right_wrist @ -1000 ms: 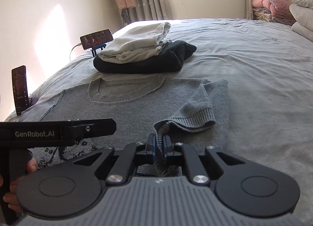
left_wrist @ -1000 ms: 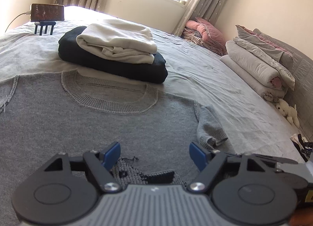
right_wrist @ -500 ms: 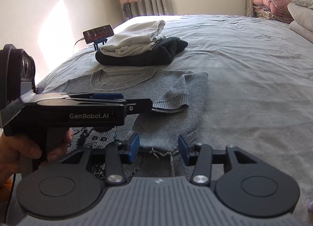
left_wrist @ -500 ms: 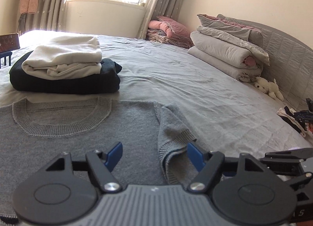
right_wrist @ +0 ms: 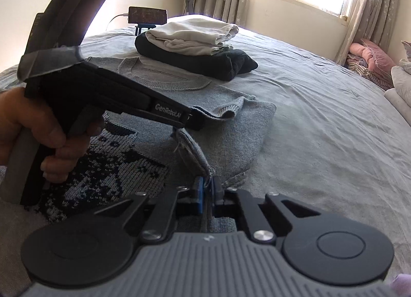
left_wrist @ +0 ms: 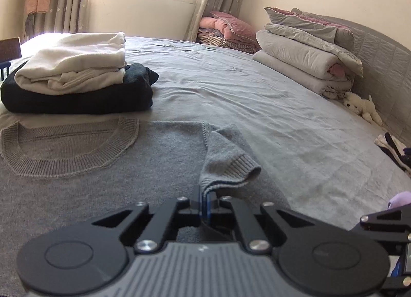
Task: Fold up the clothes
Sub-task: 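Fold the sleeve inward over the body with the right gripper while the left gripper pinches the sleeve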
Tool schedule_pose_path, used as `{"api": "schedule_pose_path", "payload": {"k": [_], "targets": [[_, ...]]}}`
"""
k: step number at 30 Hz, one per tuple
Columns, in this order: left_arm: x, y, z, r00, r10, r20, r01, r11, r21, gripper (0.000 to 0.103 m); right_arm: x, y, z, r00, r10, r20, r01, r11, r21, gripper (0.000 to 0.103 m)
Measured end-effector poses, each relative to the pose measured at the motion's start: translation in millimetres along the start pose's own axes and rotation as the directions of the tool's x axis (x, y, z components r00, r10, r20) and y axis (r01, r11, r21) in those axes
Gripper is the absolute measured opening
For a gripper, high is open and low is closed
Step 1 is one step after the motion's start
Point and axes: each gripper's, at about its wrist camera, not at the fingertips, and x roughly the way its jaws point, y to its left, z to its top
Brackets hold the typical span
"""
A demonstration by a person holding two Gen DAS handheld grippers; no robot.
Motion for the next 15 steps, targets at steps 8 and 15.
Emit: {"api": "schedule_pose_path", "payload": {"k": [8, 15], "targets": [[-21, 25, 2, 0.997, 0.004, 0.080, 0.008, 0.988, -0.154, 0.003, -1, -8, 29, 0.994, 0.104, -0.014, -0.100, 0.982, 0.163, 0.005], [-38, 53, 3, 0.992, 0.055, 0.113, -0.028, 0.972, -0.233, 0.003, 15, 17, 37, 0.988, 0.154, -0.010, -0.149, 0.965, 0.217, 0.005]]}}
